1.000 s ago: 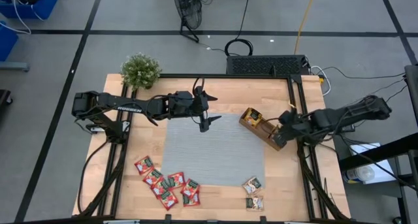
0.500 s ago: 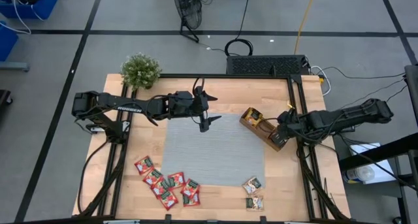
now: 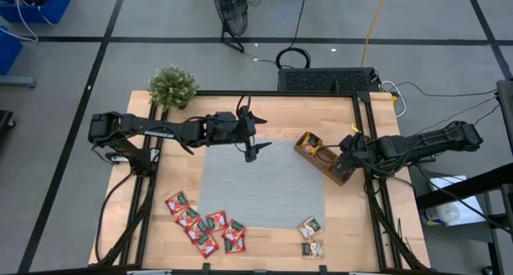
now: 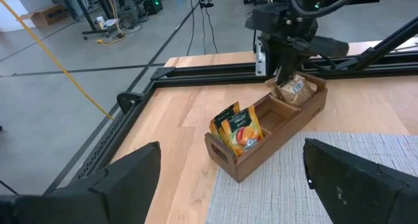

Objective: Pick & Place Tea
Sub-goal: Put the brown tea bag into the right section of the wooden organizer

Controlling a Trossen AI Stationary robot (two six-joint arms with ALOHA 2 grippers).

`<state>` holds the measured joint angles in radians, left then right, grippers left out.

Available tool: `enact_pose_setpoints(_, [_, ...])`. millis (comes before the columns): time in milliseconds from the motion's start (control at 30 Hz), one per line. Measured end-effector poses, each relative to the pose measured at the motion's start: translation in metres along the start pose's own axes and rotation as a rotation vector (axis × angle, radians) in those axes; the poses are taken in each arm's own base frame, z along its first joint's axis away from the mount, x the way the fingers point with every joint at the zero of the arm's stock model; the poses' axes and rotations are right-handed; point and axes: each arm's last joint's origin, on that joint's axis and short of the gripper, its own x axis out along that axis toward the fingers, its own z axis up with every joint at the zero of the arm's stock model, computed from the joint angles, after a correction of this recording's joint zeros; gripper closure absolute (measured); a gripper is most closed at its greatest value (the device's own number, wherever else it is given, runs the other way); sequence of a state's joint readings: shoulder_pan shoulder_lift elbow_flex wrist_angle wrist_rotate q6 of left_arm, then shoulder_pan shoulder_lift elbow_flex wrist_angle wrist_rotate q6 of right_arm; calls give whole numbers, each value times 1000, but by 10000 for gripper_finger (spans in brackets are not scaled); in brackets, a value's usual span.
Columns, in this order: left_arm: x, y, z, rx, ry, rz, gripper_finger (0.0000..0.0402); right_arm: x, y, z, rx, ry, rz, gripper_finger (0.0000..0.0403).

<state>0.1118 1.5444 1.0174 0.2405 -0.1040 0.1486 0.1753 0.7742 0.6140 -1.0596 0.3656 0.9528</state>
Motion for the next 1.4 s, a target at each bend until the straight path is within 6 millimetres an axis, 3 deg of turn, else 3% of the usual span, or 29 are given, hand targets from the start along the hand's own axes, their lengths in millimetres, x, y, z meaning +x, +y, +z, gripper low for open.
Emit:
enact_pose_setpoints(100, [0, 0, 0, 0, 0, 0, 36, 0, 5, 3, -7, -28, 47, 285])
enact_pose_setpoints(233, [0, 0, 0, 0, 0, 0, 36, -4, 22, 12, -71, -112, 238, 303])
enact_pose_setpoints(367, [0, 0, 0, 0, 0, 0, 36, -10, 39, 18, -144, -173, 396, 348])
enact_pose_setpoints(467, [0, 0, 0, 0, 0, 0, 36, -14, 49, 20, -216, -157, 410, 392])
enact_pose_setpoints(667, [0, 0, 0, 0, 1, 0, 36, -25, 74, 28, -353, -103, 265, 402])
enact_pose_setpoints(900, [0, 0, 0, 0, 0, 0, 36, -8, 66, 15, -425, 291, -256, 403])
enact_pose_setpoints(1067, [0, 0, 0, 0, 0, 0, 36, 2, 74, 10, -390, 327, -181, 403])
enact_pose_setpoints(1400, [0, 0, 0, 0, 1, 0, 36, 3, 78, 12, -376, 300, -136, 403])
